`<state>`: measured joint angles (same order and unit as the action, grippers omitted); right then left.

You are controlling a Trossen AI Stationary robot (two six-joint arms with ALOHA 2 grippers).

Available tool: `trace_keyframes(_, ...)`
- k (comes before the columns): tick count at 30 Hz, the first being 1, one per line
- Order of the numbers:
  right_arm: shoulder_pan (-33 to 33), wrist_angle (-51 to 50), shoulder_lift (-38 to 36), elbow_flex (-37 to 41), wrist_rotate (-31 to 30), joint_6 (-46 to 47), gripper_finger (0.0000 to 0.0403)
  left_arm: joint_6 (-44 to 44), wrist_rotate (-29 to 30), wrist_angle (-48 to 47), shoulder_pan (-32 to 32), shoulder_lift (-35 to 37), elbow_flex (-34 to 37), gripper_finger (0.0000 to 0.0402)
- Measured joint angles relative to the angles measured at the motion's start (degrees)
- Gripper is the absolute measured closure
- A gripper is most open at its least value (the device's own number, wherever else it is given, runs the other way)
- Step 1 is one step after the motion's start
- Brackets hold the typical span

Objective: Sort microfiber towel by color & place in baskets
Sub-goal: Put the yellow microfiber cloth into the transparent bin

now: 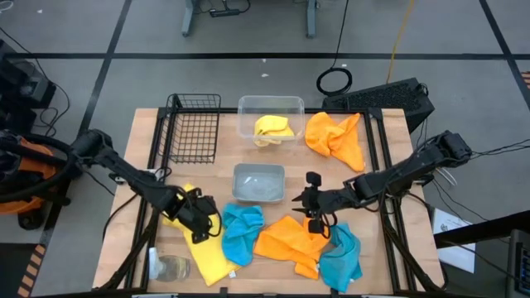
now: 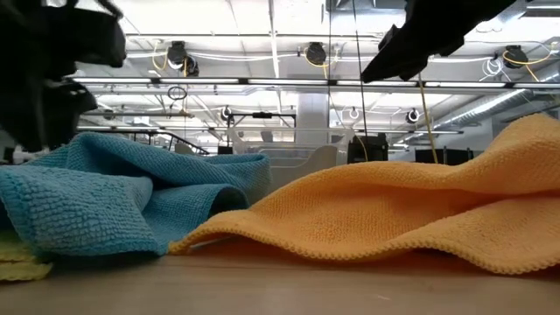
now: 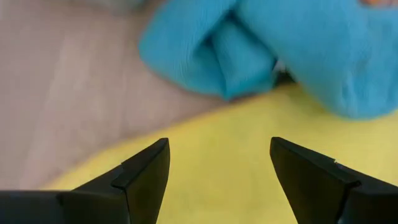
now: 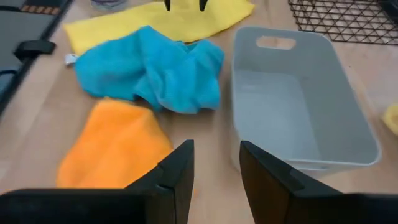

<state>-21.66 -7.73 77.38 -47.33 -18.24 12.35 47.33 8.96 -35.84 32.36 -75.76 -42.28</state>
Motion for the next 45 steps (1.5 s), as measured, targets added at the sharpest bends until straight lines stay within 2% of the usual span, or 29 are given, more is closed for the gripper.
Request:
trace_keyframes(3, -1.06, -0.09, 0.02, 0.00, -0.12, 1.61, 0.0282, 2.18, -1.91, 0.48, 1.51, -0.97, -0.04, 0.0119)
trace_keyframes(7, -2.47, -0.08, 0.05, 0.00, -2.29, 3.66, 0.0282, 3.43, -0.99, 0.50, 3.54, -2.80, 0.07, 0.0117)
trace_keyframes(16, -4.82, 0.30, 0.44, 0.00, -4.63, 4.97, 0.0282, 6.90, -0.60, 0.43, 4.52, -10.90, 0.72, 0.0083)
trace_keyframes(21, -5.08, 0.36, 0.44, 0.00, -4.79, 4.71, 0.0282, 7.03, -1.29, 1.01, 4.50, -14.56, 0.37, 0.0091)
trace_keyframes(24, -5.11, 0.43, 0.44, 0.00, -5.78, 4.48, 0.0282, 6.16, -2.36, 1.59, 4.50, -15.54, 0.27, 0.0127)
trace_keyframes(26, -5.08, 0.46, 0.44, 0.00, -7.00, 3.98, 0.0282, 6.07, -3.03, 2.22, 4.50, -15.63, 0.28, 0.0170)
trace_keyframes(32, -5.08, 0.49, 0.44, 0.00, -7.37, 3.71, 0.0282, 3.36, -4.67, 3.97, 4.52, -15.71, 0.35, 0.0354)
trace_keyframes(33, -5.08, 0.56, 0.44, 0.00, -7.36, 3.68, 0.0282, 3.14, -4.74, 3.53, 4.52, -15.46, 0.33, 0.0376)
trace_keyframes(40, -5.08, 5.24, 0.54, 0.00, -7.32, 3.12, 0.0282, 2.80, -2.17, -9.78, 4.46, -11.45, -3.57, 0.0383)
trace_keyframes(45, -5.08, 16.59, 3.63, -0.01, -6.98, -1.47, 0.0282, 2.28, 0.09, -22.09, 4.93, -7.99, -9.14, 0.0392)
